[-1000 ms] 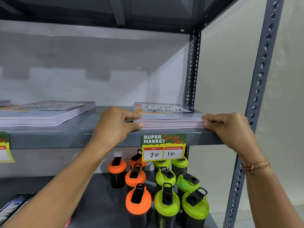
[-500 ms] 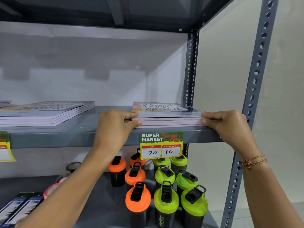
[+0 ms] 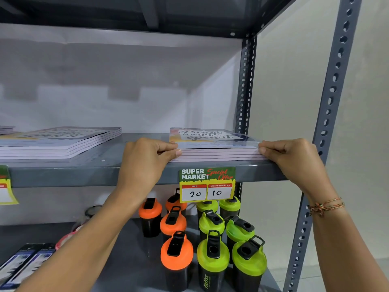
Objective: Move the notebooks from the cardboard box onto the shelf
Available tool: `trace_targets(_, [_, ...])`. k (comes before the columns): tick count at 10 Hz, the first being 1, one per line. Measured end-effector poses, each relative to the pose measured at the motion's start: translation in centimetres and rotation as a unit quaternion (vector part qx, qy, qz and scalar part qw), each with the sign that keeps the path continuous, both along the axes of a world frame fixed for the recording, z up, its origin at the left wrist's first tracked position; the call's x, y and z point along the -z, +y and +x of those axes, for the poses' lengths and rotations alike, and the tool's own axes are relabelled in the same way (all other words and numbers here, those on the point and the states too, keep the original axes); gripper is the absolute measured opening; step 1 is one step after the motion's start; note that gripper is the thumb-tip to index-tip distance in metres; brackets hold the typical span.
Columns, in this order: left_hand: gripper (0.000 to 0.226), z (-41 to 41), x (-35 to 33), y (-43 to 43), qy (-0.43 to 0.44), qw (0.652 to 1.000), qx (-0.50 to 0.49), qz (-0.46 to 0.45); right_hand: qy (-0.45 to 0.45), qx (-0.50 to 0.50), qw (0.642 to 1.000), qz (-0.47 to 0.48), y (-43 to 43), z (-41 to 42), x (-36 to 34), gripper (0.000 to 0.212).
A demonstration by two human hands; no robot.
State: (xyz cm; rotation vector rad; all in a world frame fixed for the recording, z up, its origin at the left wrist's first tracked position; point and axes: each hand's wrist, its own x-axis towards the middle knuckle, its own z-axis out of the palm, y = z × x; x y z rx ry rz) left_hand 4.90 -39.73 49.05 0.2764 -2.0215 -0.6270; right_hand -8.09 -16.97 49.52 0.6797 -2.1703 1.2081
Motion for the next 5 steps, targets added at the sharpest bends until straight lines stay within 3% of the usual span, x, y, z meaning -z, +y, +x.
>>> trace_targets(1, [0.027, 0.2, -0.1, -0.1, -0.002, 1.000, -0.002, -0.005, 0.006, 0.002, 1.000, 0.008, 0.0, 0.2, -0.1, 0.027])
trace_targets(3, [0.050, -0.5, -1.6, 0.4, -0.103, 0.984, 0.024, -0.146, 0.123, -0.058, 0.984, 0.116, -2.4, 1.3, -0.2, 0.040])
trace_targets(4, [0.043, -1.4, -2.2, 0.5, -0.150, 0.972, 0.049, -0.175, 0.088, -0.071, 0.980, 0.165, -3.3, 1.0, -1.0, 0.033])
trace_targets(5, [0.042, -1.6, -2.3, 0.5, -0.165, 0.970, 0.038, -0.174, 0.131, -0.056, 0.978, 0.152, -3.5, 1.1, -0.5, 0.029])
